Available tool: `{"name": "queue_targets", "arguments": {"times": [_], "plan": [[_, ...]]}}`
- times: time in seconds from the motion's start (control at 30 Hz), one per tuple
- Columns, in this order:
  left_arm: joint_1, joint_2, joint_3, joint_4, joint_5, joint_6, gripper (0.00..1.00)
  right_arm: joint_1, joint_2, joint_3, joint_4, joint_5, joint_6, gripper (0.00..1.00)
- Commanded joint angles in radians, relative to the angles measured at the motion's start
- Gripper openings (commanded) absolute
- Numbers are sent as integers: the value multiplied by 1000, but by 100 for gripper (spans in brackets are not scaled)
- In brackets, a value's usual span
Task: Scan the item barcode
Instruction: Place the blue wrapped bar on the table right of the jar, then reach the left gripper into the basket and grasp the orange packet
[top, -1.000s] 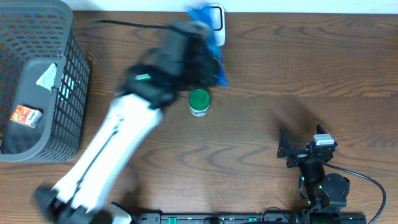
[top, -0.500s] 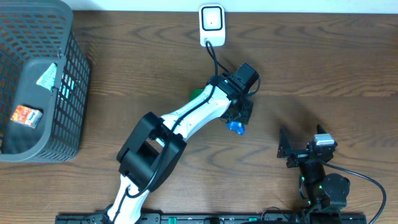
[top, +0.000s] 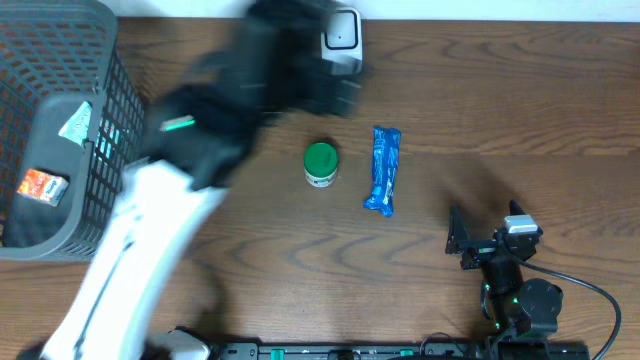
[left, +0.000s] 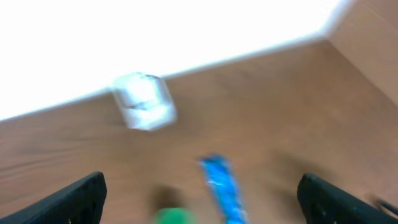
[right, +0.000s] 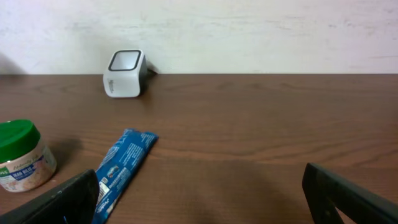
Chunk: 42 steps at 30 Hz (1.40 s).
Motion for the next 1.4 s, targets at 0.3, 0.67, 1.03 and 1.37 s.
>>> {"name": "queue_targets", "arguments": {"times": [0.3, 0.67, 1.03, 1.37], "plan": [[929, -56, -39, -236, -139, -375, 98, 9, -4, -2, -3, 2, -12, 99], [1141, 157, -348, -109, -226, -523, 98, 9, -4, -2, -3, 2, -11, 99], [1141, 393, -435, 135, -309, -408, 98, 9, -4, -2, -3, 2, -11, 99], [1149, 569, -435, 194, -384, -409, 98, 9, -4, -2, -3, 2, -11, 99]]}}
